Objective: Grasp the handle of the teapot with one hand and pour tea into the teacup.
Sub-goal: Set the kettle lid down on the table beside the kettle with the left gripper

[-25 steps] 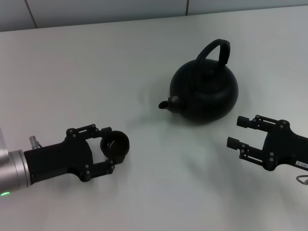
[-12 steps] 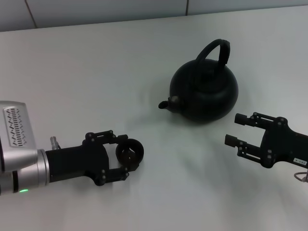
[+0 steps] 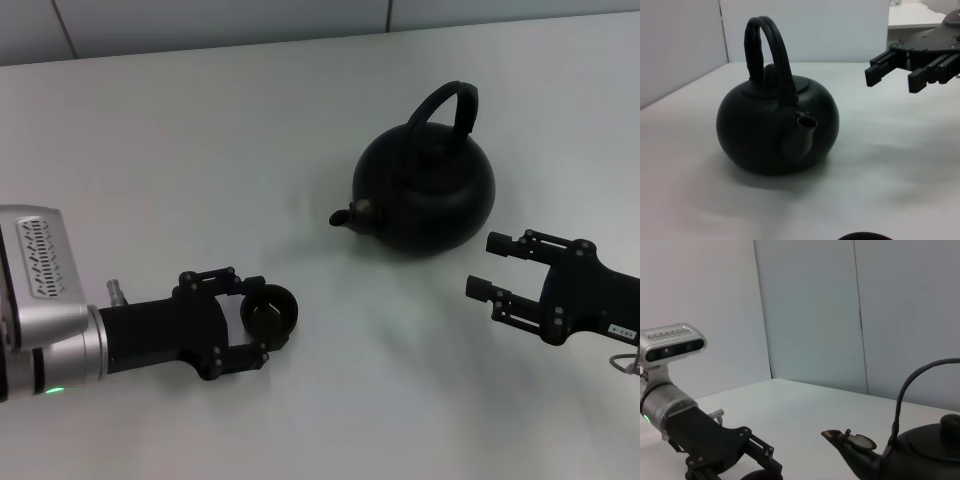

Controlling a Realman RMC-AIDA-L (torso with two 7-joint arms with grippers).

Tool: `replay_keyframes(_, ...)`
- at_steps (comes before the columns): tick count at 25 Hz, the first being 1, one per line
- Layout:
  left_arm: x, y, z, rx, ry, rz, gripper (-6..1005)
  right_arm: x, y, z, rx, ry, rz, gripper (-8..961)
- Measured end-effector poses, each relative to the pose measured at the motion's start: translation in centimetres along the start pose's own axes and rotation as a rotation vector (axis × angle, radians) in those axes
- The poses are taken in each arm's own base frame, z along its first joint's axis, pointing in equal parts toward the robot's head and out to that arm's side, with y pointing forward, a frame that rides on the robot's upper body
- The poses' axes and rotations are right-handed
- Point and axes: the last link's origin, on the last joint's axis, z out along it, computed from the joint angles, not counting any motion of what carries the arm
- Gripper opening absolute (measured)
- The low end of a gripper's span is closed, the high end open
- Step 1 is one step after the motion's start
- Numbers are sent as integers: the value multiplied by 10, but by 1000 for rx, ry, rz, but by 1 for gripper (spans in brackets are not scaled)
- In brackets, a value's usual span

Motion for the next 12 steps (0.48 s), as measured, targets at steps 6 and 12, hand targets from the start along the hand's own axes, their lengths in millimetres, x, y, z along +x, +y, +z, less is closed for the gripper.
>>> replay_keyframes(6, -1, -2, 5, 5, -16, -13, 762, 0, 0, 0, 0, 0, 1, 610)
replay_keyframes(12, 0, -3, 4, 8, -12, -10, 794, 0, 0, 0, 0, 0, 2, 610)
